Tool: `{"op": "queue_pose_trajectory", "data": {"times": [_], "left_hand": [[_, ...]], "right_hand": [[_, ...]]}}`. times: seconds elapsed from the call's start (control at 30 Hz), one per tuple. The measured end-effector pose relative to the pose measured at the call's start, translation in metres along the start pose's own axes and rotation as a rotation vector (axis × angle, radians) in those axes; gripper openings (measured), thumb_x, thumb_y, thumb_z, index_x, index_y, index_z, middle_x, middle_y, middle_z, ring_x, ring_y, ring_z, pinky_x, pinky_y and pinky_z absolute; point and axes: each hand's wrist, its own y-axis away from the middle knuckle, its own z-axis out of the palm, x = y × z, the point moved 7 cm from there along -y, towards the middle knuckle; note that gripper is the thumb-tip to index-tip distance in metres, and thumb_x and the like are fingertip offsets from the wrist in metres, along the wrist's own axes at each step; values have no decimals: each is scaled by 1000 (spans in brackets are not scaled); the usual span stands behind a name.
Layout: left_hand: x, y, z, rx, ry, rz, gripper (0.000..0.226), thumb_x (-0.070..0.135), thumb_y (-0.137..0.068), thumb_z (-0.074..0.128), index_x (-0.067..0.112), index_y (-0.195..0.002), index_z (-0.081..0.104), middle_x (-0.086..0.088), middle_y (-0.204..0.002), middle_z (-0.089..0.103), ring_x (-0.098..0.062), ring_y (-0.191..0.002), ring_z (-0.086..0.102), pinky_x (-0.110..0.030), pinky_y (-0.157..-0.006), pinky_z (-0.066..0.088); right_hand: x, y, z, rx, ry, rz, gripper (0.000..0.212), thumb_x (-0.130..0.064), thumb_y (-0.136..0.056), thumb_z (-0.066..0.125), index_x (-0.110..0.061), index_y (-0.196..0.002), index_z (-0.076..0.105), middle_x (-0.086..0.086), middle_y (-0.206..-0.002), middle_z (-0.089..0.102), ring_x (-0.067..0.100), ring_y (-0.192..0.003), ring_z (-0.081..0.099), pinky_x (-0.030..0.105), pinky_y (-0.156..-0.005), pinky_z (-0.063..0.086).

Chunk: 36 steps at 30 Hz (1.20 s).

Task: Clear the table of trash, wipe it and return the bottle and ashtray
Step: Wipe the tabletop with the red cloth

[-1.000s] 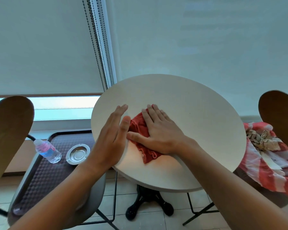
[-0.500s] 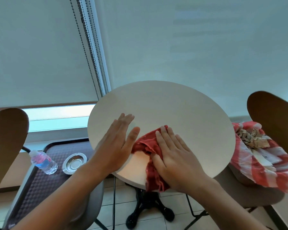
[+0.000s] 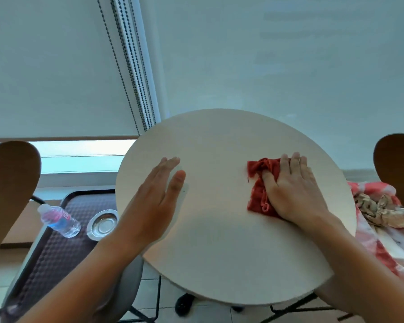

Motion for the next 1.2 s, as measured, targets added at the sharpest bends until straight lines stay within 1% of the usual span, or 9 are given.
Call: {"op": "queue_pose_trajectory", "data": {"times": [0.13, 0.27, 0.4, 0.53, 0.67, 0.83, 0.9, 1.07, 1.2], "left_hand": [[-2, -1, -2, 27, 7, -14, 70, 70, -92, 18, 34, -148, 38, 29, -144, 32, 11, -143, 19, 4, -104, 7], [-6, 2, -5, 47, 14, -69, 66, 69, -95, 20, 36, -151, 34, 23, -153, 30, 10, -144, 17, -4, -108, 8], [-6, 5, -10, 65, -10, -67, 59, 63, -98, 23, 37, -150, 31, 30, -147, 27, 17, -140, 13, 6, -102, 3], [-13, 12, -20, 85, 19, -90, 60, 60, -99, 26, 33, -151, 33, 25, -149, 31, 13, -143, 17, -3, -108, 11], [-17, 22, -29, 59, 27, -105, 55, 58, -99, 27, 38, -151, 30, 32, -143, 28, 27, -131, 13, 0, -101, 11], [-15, 31, -41, 40, 13, -80, 58, 59, -99, 25, 36, -152, 28, 20, -157, 29, 13, -139, 17, -12, -106, 15], [-16, 34, -45, 27, 7, -72, 59, 58, -98, 25, 35, -153, 27, 18, -158, 28, 10, -141, 18, -16, -109, 16], [-19, 36, -50, -8, 32, -77, 63, 58, -96, 27, 30, -153, 32, 13, -159, 30, 2, -146, 20, -21, -115, 16], [-22, 36, -50, -40, 18, -61, 62, 56, -97, 28, 27, -152, 35, 10, -158, 33, -1, -146, 20, -19, -113, 14]], "right_hand": [[-45, -29, 8, -33, 9, -160, 83, -66, -98, 13, -13, -161, 3, 13, -168, -7, 23, -155, -12, 40, -126, -2], [-103, -29, 17, -62, 13, -348, 91, -77, -93, 12, -17, -161, 4, 9, -168, -8, 20, -154, -13, 37, -125, -4], [-149, -11, 29, -93, 30, -526, 99, -84, -88, 9, -18, -161, 1, 7, -168, -11, 20, -154, -16, 37, -125, -6], [-177, 15, 39, -131, 40, -670, 109, -89, -78, -1, -18, -161, -3, 7, -167, -15, 18, -152, -20, 38, -126, -5], [-190, 41, 46, -174, 65, -809, 105, -88, -83, 11, -19, -160, -6, 3, -166, -19, 15, -151, -24, 36, -125, -6], [-191, 73, 44, -225, 107, -1002, 97, -85, -89, 23, -28, -158, -14, -3, -166, -21, 8, -149, -27, 35, -125, -7], [-187, 83, 37, -229, 54, -921, 99, -87, -87, 21, -29, -157, -20, -6, -163, -27, 7, -147, -31, 37, -125, -8], [-164, 105, 41, -179, -73, -305, 111, -92, -80, 11, -19, -155, -25, 7, -162, -32, 24, -147, -34, 44, -122, -16], [-175, 113, 54, -47, -31, -262, 117, -94, -76, 8, -14, -158, -17, 17, -165, -21, 34, -149, -28, 52, -121, -15]]}}
